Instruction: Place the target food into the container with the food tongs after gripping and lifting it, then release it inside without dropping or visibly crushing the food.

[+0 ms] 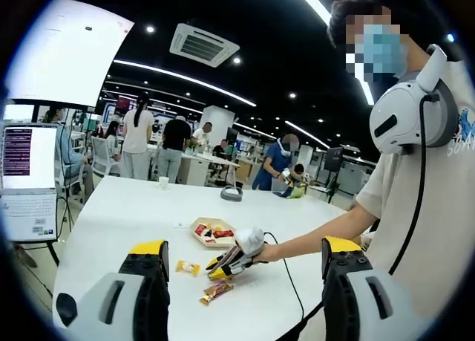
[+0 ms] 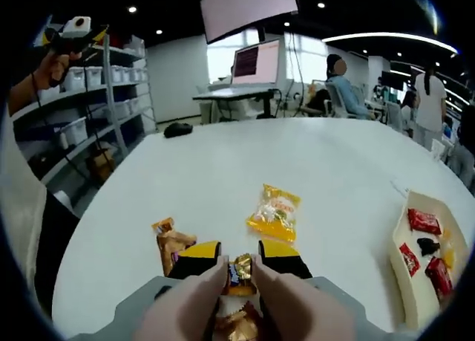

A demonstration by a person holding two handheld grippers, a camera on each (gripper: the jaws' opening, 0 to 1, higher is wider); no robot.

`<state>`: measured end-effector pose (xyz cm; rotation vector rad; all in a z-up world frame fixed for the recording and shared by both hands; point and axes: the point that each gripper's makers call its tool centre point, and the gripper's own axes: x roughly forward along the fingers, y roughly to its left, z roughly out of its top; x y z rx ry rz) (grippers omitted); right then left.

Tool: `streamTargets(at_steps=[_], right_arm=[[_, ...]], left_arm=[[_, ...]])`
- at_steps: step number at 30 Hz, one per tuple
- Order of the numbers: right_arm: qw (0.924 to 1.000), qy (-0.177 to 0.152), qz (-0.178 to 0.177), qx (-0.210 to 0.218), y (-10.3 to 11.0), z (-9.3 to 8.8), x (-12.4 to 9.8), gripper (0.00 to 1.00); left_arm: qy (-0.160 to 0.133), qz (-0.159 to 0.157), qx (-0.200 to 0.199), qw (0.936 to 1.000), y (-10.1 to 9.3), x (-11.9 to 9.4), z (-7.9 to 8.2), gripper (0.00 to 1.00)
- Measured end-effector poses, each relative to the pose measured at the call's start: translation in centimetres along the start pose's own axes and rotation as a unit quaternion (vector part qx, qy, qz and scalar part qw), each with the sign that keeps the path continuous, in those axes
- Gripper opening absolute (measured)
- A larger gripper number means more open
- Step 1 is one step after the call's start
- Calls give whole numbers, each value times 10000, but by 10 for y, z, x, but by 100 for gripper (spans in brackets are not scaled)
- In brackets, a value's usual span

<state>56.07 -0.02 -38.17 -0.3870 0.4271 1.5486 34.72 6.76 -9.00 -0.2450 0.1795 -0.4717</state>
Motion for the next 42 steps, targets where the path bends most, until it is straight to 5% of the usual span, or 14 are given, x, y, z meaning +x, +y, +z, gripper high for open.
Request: streamTargets(at_steps=[12, 42], right_arm=[[9952, -635, -437, 599, -27, 30, -30, 19], [9876, -1059, -1147, 174, -49, 77, -135, 19]], left_arm=[[-1, -28, 9, 10000, -4, -4, -1, 83], [-138, -295, -37, 9995, -22, 3, -1, 81]])
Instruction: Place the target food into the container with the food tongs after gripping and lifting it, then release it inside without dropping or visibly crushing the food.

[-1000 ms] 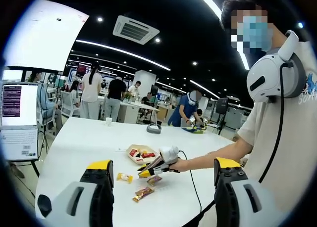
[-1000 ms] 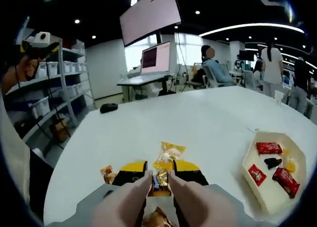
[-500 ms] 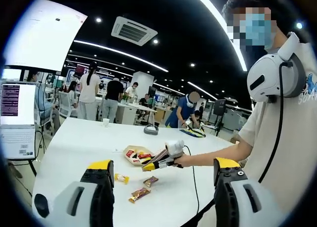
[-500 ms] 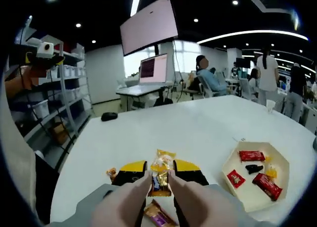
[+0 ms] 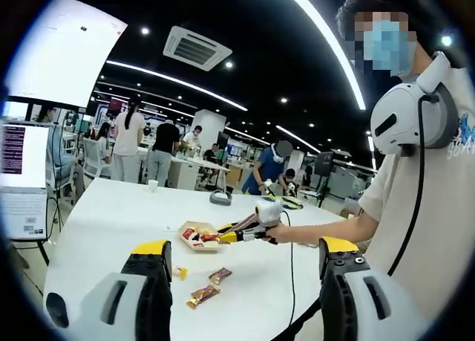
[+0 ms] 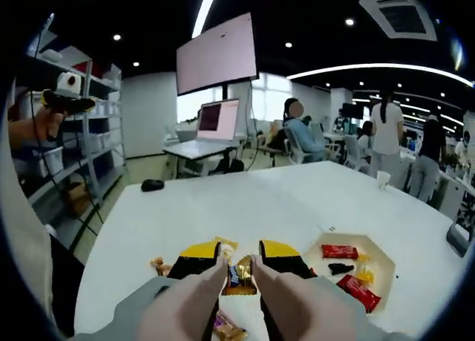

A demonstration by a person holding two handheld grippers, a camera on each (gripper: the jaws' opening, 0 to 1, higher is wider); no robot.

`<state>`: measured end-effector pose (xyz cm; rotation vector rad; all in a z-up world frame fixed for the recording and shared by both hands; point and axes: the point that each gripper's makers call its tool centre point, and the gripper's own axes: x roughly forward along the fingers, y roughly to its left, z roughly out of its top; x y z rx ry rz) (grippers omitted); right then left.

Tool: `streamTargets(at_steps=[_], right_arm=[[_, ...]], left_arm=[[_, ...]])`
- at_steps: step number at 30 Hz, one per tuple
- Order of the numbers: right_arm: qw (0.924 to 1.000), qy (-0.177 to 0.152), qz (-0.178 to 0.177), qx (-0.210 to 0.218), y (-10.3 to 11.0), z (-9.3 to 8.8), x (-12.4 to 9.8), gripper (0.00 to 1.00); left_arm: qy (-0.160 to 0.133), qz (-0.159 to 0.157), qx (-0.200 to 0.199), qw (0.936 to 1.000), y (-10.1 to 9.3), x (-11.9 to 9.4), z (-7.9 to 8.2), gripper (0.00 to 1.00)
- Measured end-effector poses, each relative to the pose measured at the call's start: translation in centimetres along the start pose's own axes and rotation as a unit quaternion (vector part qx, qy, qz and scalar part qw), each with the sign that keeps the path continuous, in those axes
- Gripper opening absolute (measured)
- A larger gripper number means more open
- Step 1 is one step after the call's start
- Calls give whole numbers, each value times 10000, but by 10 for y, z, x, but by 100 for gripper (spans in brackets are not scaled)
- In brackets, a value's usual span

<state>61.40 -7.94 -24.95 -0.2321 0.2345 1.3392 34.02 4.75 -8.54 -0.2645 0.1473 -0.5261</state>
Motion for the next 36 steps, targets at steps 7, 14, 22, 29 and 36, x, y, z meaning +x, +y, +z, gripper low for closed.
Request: streamTargets(at_steps=[7, 14, 22, 29, 36], right_arm=[[9998, -28, -118, -153, -13, 15, -10, 19], [9992, -91, -295, -257, -33, 29, -19, 19], [9977, -285, -487, -371, -54, 52, -27, 19], [9968, -173, -608, -492, -74, 53, -27, 19], [9965, -28, -634, -549, -87, 49, -27, 19]], left_arm=[[-72, 36, -49, 10000, 1, -3, -1, 82], [-47, -41, -59, 10000, -1, 1, -3, 81], [-86, 36, -100, 9999, 0, -5, -1, 81], [-77, 96, -108, 9999, 1, -9, -1, 81], [-70, 153, -163, 9997, 4, -15, -5, 81]])
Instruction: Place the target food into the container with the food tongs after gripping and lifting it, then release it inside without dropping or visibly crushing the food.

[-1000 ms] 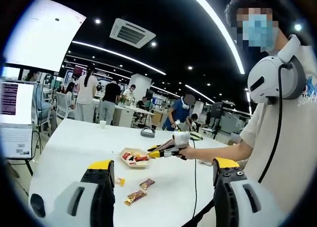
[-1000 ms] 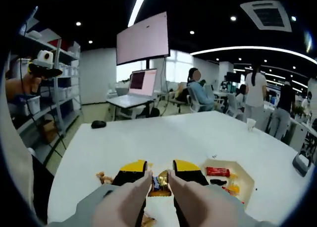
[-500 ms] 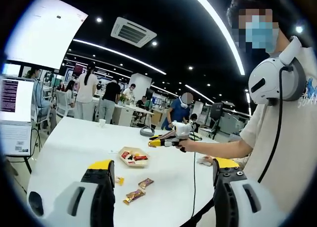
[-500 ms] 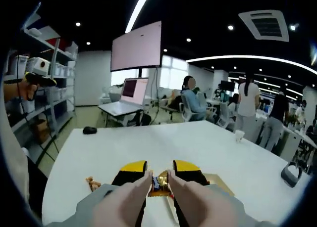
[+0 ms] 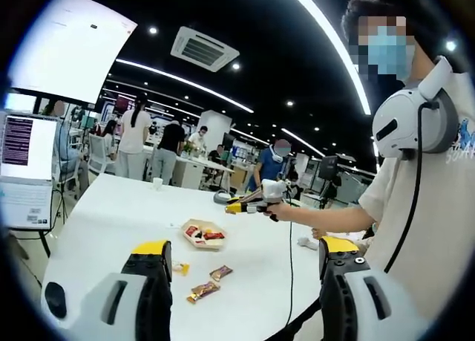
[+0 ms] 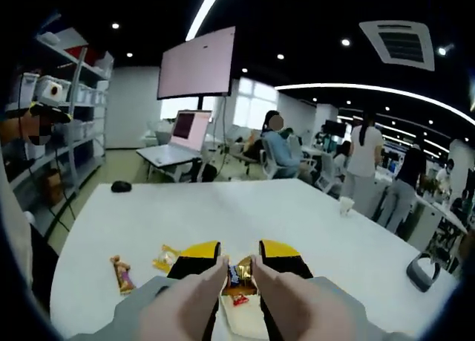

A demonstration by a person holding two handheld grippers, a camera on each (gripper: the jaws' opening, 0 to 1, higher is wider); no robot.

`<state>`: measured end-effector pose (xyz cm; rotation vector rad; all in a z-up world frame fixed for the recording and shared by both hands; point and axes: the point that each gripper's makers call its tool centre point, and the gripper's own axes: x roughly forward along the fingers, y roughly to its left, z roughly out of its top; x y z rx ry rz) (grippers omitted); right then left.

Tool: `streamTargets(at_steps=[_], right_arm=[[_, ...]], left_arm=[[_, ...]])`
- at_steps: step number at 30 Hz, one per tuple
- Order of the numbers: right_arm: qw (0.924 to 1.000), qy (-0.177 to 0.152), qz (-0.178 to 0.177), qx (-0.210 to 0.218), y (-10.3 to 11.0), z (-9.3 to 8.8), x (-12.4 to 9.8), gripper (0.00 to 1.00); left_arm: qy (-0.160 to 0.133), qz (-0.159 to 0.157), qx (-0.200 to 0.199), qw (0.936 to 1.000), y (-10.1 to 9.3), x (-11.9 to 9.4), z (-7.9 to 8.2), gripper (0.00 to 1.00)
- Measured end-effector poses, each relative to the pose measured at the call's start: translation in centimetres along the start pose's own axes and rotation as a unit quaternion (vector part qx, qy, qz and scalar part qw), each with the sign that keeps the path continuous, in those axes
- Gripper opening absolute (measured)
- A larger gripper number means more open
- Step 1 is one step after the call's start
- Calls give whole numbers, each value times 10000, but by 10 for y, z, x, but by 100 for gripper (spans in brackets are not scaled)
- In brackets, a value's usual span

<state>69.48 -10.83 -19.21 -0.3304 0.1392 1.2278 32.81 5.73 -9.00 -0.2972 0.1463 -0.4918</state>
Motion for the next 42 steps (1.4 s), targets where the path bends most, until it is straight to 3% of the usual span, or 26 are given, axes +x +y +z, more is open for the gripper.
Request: streamTargets(at_steps=[7, 13, 16, 25, 29, 32, 38, 42], right_arm=[[9998, 27, -149, 151, -15, -5, 5, 19], [9989, 225, -263, 311, -25, -20, 10, 19], [9982, 284, -361, 393, -33, -23, 9, 19], [9964, 259, -686, 430, -58, -15, 1, 19], [9961, 82, -818, 317, -72, 10, -4, 19], [9957, 25, -868, 311, -79, 18, -4, 20], [9955, 117, -872, 362, -81, 14, 5, 20], [9953, 222, -885, 339, -83, 5, 11, 20]], left_arm=[[-26, 12, -17, 10000, 1, -2, -3, 81], [-245, 61, 61, 9997, 7, 0, -1, 85], [-127, 113, 92, 9998, 9, 2, -3, 86], [-52, 57, 128, 9999, 11, 5, 6, 85], [15, -29, 133, 9999, 8, 12, 7, 85], [20, -78, 95, 9999, 7, 17, 5, 85], [136, -234, 33, 9996, 1, 30, -2, 82], [107, -145, 24, 9998, 3, 30, -2, 83]])
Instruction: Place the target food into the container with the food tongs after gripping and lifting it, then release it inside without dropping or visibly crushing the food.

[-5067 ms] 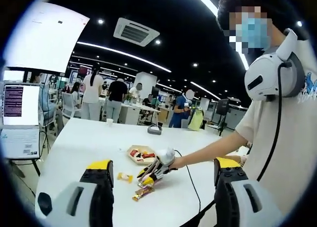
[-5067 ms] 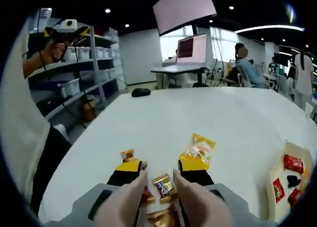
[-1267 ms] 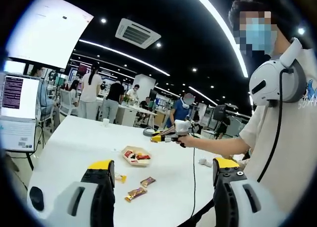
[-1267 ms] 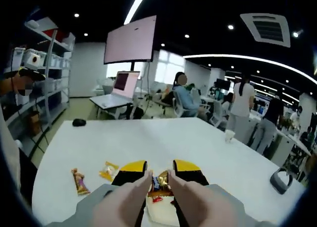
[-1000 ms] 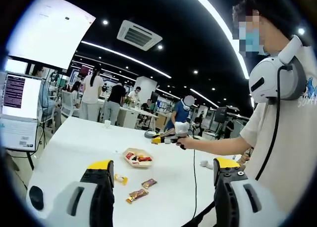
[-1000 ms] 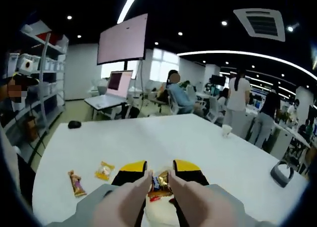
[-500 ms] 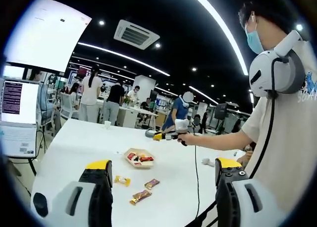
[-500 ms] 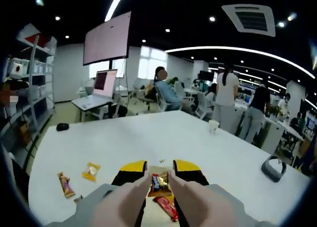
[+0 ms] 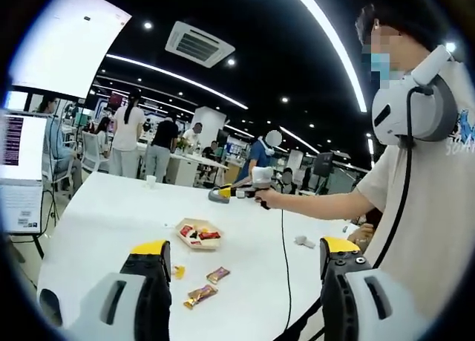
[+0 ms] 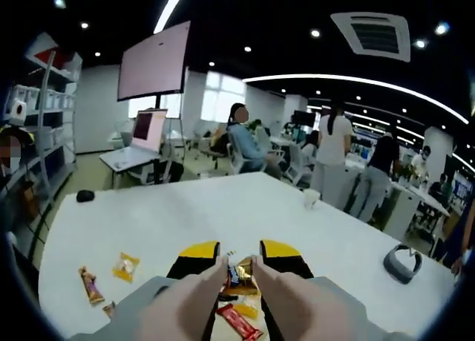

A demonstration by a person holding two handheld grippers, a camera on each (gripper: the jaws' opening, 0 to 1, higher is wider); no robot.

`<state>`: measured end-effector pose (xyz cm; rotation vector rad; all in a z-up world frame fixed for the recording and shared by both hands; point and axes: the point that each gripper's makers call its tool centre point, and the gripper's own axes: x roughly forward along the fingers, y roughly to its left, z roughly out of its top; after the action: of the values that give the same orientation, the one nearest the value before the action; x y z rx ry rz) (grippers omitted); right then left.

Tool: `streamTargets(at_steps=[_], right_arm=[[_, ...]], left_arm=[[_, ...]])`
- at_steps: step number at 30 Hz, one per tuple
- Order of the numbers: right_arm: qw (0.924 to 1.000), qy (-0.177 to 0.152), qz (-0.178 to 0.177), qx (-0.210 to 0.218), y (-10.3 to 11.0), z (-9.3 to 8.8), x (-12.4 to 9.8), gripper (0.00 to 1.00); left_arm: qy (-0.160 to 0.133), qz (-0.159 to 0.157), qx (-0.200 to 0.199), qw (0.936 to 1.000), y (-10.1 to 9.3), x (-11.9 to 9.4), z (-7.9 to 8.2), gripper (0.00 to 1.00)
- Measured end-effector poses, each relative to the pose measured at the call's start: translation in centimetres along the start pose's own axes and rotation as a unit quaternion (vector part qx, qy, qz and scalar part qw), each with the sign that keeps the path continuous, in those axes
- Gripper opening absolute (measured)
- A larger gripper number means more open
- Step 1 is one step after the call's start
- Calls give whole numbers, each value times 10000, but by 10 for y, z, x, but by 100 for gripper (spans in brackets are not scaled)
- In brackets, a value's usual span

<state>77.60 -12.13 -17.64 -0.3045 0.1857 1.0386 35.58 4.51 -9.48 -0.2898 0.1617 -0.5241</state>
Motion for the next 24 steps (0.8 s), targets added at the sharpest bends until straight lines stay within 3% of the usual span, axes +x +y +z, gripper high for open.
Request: streamTargets(at_steps=[9, 17, 24], right_arm=[[9994, -3, -162, 313, -17, 0, 2, 22], [9987, -164, -127, 461, -14, 6, 0, 25], [9977, -219, -265, 582, -21, 10, 5, 26]], left_arm=[[-29, 134, -81, 9999, 8, -2, 2, 84], [-33, 134, 44, 9999, 12, 5, 7, 81], [-67, 208, 47, 9997, 14, -11, 8, 82]])
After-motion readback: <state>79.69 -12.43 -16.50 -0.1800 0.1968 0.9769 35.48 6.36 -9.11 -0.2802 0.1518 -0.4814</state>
